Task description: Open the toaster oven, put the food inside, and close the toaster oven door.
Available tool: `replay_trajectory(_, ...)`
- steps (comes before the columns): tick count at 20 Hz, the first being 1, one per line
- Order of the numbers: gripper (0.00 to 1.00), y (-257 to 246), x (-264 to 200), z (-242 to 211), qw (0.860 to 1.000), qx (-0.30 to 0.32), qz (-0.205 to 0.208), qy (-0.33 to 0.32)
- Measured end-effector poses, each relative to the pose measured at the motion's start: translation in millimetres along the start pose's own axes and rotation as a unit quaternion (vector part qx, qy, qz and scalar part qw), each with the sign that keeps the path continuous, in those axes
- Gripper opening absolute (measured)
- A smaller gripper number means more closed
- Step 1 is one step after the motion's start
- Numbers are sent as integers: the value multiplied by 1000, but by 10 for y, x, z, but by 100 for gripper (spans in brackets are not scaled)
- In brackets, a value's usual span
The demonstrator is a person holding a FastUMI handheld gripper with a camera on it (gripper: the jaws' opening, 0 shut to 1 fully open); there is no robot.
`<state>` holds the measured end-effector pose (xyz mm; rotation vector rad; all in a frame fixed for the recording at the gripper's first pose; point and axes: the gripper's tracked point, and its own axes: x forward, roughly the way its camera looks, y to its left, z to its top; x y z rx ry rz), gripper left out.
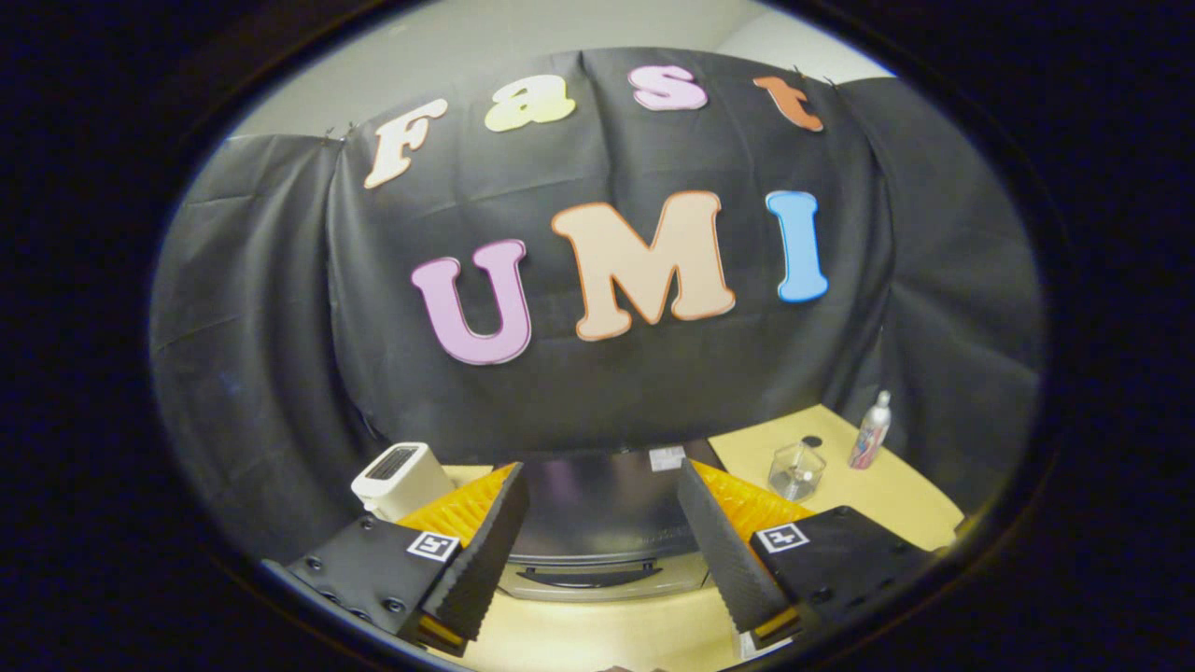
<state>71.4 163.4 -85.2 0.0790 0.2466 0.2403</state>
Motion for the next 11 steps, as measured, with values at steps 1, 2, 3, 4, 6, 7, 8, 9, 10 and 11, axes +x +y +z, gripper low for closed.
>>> replay_trajectory(1,99,47,-61,85,1000,1,6,-9)
replay_trajectory(2,99,91,-124,201,1000,1,11,-22)
replay_trajectory(3,99,101,-169,308,999,-2,12,-36)
replay_trajectory(4,99,115,-215,385,999,-9,10,-45)
replay_trajectory(6,99,136,-314,449,998,-19,5,-56)
replay_trajectory(7,99,179,-339,478,998,-21,6,-60)
replay_trajectory(8,99,210,-359,499,998,-22,10,-63)
replay_trajectory(9,99,229,-383,496,998,-23,11,-63)
replay_trajectory(10,99,244,-414,503,998,-24,12,-64)
replay_trajectory(11,99,242,-422,509,997,-21,12,-66)
